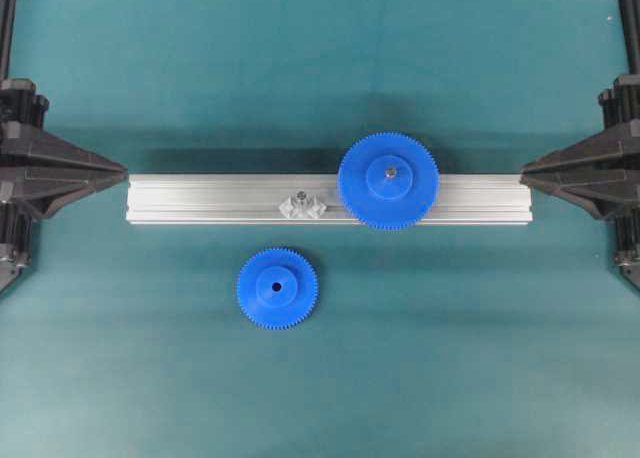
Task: Find the location of the shaft and insert the small gear.
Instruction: 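Move the left gripper from rest toward the loose blue gear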
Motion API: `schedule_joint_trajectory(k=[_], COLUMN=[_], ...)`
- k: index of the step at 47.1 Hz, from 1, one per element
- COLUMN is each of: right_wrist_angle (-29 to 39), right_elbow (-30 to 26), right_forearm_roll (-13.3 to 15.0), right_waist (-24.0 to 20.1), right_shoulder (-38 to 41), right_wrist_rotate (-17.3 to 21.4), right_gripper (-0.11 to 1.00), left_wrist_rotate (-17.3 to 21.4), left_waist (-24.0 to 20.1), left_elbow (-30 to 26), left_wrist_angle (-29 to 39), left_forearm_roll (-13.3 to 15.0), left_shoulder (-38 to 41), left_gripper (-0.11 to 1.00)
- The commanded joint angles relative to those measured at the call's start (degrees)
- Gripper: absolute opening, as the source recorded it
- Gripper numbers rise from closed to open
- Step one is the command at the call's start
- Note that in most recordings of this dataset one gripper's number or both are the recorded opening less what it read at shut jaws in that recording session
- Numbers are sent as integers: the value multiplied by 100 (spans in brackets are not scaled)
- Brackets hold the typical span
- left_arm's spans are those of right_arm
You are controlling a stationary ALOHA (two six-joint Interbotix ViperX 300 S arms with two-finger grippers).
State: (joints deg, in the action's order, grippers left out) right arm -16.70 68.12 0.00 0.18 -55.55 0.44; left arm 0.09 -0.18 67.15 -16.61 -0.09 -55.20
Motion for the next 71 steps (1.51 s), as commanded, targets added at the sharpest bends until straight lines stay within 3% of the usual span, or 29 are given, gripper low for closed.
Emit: schedule_joint_trajectory(k=[1,5,10,15,30,39,54,71], right_wrist_angle=[-53,-26,-26,18,932,1116,1283,1389], right_elbow=[35,185,334,422,457,475,492,492], right_forearm_roll=[-35,-123,-167,-167,-193,-185,-193,-193], right_waist=[-9,-18,-53,-62,-44,-35,-18,0], right_shoulder=[70,18,-44,-79,-79,-79,-79,-79], right_wrist_rotate=[-9,79,308,501,633,809,817,826], right_gripper=[16,24,11,5,5,5,5,5], left_wrist_rotate=[-167,-308,-431,-431,-457,-475,-492,-483], left_waist=[18,26,35,62,79,185,369,536], left_elbow=[88,79,26,-26,-290,-439,-633,-1187], left_wrist_angle=[62,176,281,396,1230,1415,1529,2250], left_forearm_roll=[-53,-53,-53,-53,-53,-53,-53,-53], left_shoulder=[141,246,308,308,431,694,1195,2039], left_gripper=[11,2,1,1,1,1,1,1])
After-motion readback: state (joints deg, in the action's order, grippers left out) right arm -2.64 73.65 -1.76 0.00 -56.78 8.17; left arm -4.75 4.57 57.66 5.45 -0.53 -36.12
